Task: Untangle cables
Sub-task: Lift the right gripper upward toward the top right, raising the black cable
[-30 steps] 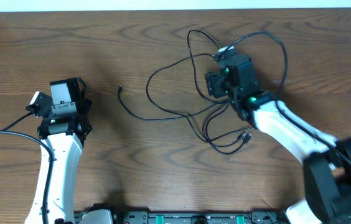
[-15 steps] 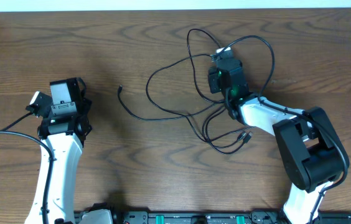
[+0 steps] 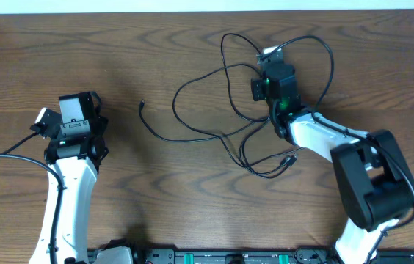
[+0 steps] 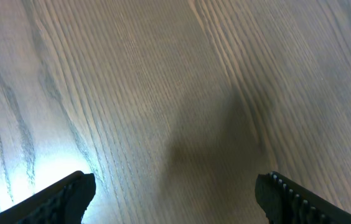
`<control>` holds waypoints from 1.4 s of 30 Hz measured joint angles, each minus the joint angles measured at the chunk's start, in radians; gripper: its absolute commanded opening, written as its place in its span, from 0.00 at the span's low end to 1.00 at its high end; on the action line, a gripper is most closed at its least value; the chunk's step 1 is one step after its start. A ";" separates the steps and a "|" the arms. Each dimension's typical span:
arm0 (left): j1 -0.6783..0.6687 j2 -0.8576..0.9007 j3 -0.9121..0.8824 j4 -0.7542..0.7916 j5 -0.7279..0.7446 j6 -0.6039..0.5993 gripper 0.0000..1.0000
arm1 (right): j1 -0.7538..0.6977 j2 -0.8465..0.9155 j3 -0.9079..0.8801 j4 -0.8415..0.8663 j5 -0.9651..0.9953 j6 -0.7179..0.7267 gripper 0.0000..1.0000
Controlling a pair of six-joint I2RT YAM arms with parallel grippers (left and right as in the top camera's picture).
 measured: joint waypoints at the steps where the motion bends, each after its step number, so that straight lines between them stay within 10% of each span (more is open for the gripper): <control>1: 0.000 0.000 0.000 0.000 0.000 0.000 0.87 | 0.000 -0.027 0.000 -0.002 -0.021 0.000 0.01; 18: 0.000 0.000 0.000 0.000 0.000 0.000 0.87 | 0.000 -0.632 0.071 0.002 -0.210 0.043 0.01; 42: 0.000 0.000 0.000 0.000 0.000 0.000 0.87 | 0.002 -0.665 0.307 -0.013 -0.219 0.024 0.01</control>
